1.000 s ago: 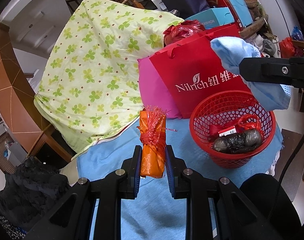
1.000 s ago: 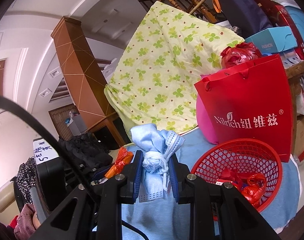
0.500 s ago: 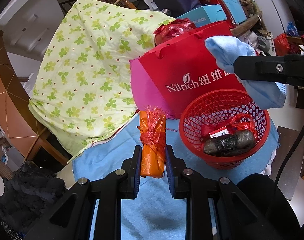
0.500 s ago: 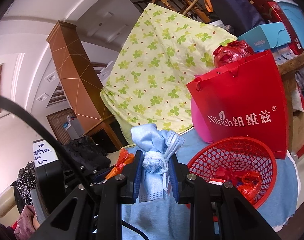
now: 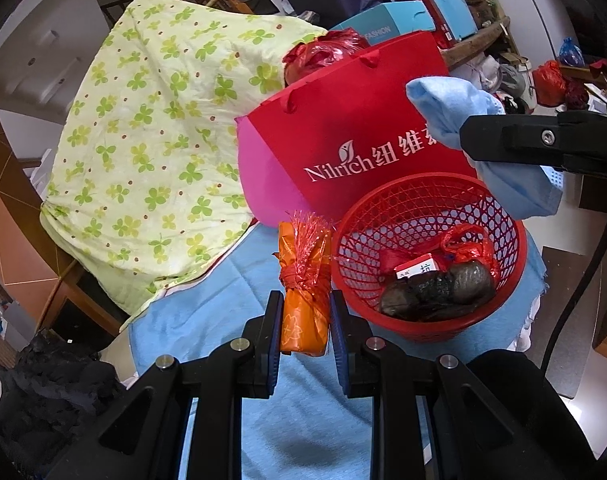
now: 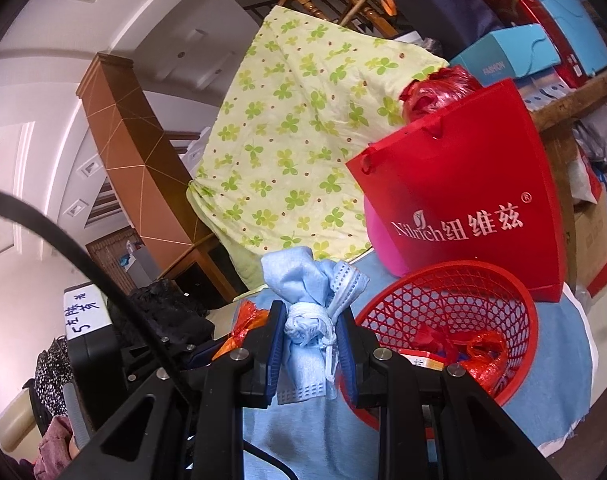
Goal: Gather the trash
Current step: 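Carry the orange wrapper and blue mask toward the red wastebasket, then open both grippers over the basket to drop the wrapper and mask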
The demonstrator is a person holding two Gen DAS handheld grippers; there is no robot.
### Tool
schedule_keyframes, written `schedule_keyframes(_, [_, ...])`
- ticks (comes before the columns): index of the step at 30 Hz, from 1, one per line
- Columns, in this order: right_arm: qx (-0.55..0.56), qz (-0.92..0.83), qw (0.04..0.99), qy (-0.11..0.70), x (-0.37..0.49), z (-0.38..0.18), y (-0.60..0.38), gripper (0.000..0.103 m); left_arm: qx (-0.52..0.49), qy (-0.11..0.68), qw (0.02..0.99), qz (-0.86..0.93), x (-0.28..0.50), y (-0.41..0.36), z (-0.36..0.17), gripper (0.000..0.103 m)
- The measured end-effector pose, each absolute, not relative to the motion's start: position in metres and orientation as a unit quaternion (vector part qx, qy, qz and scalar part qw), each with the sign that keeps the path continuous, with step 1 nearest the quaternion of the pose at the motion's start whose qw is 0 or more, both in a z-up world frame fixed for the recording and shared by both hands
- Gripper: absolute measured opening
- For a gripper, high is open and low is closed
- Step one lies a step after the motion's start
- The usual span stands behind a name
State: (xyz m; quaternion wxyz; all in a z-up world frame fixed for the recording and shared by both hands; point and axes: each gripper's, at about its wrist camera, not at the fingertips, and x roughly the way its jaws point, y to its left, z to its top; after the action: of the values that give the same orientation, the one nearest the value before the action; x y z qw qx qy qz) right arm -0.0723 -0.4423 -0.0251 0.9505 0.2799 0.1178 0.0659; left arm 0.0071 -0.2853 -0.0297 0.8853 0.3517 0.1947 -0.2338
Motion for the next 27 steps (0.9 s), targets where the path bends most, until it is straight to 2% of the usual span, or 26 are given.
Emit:
schedule_keyframes(11, [0.301,0.031,0.944,0.135,-0.061,-0.050,-0.474,0.027,0.355,0.209,0.871,-0.267,0.022,-0.312,-0.045,0.024])
schedule_keyframes(19, [0.344,-0.002,0.921,0.181,-0.038,-0.084,-0.504,0.029,0.285,0.261,0.845,-0.370,0.065,-0.340,-0.050,0.025])
schedule_keyframes(20, [0.350,-0.007,0.918,0.188,-0.034,-0.089,-0.507,0.029,0.282,0.263,0.843,-0.376,0.070,-0.346,-0.053,0.027])
schedule_keyframes(22, [0.353,-0.015,0.914,0.198,-0.028,-0.097,-0.512,0.029,0.276,0.272,0.839,-0.383,0.080,-0.356,-0.057,0.042])
schedule_keyframes(23, [0.353,-0.022,0.913,0.204,-0.024,-0.101,-0.514,0.029,0.271,0.274,0.839,-0.384,0.085,-0.360,-0.059,0.055])
schedule_keyframes(24, [0.356,-0.027,0.911,0.209,-0.023,-0.104,-0.515,0.030,0.266,0.276,0.841,-0.381,0.088,-0.362,-0.061,0.060])
schedule_keyframes(26, [0.367,-0.030,0.903,0.219,-0.020,-0.111,-0.520,0.031,0.257,0.285,0.842,-0.380,0.094,-0.360,-0.064,0.060])
schedule_keyframes(27, [0.371,-0.031,0.902,0.219,-0.020,-0.112,-0.521,0.036,0.253,0.288,0.842,-0.380,0.095,-0.358,-0.065,0.060])
